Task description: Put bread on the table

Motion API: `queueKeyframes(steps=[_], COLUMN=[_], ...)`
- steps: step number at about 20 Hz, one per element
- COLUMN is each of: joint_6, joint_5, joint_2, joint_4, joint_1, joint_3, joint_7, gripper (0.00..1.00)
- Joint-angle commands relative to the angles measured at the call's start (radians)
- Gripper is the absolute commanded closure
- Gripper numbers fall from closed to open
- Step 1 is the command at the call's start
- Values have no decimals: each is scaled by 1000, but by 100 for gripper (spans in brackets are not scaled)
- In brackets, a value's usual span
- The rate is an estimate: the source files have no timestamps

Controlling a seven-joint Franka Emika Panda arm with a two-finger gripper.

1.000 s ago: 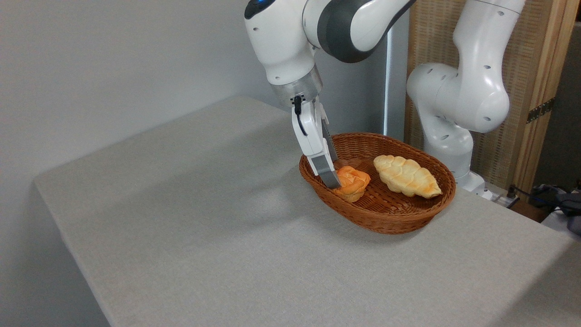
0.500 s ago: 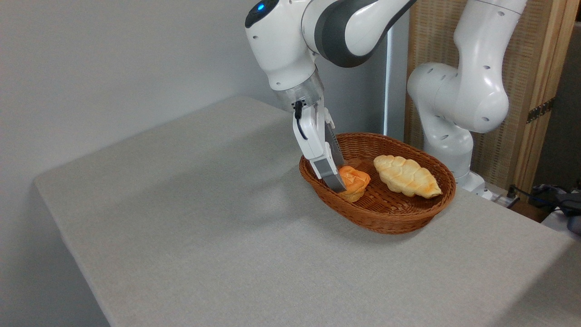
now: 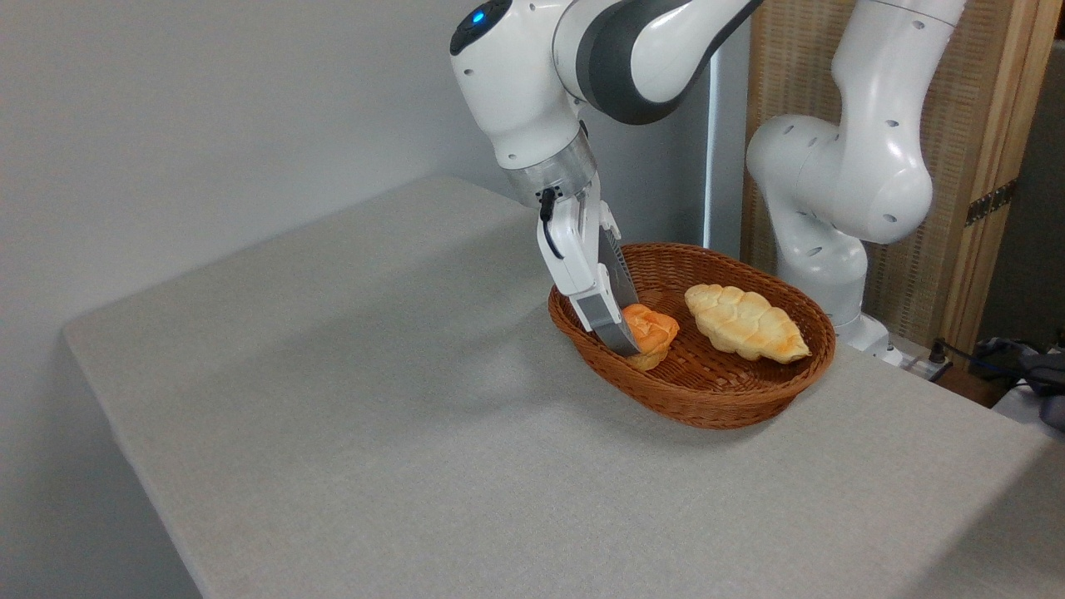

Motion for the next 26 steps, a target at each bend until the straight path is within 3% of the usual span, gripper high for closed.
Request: queueKeyframes(steps=[1, 3, 10, 13, 19, 26], joint_6=[17, 17, 12, 9, 8, 3], joint_5=[16, 16, 16, 16, 16, 16], joint_2=[-27, -27, -26, -26, -26, -26], joint_4=[-23, -23, -23, -23, -23, -22], joint_1=[-6, -6, -6, -6, -4, -4], joint_3=[4, 4, 4, 4, 6, 6], joint_7=[15, 15, 17, 17, 17, 12], gripper=[25, 35, 33, 46, 57, 61])
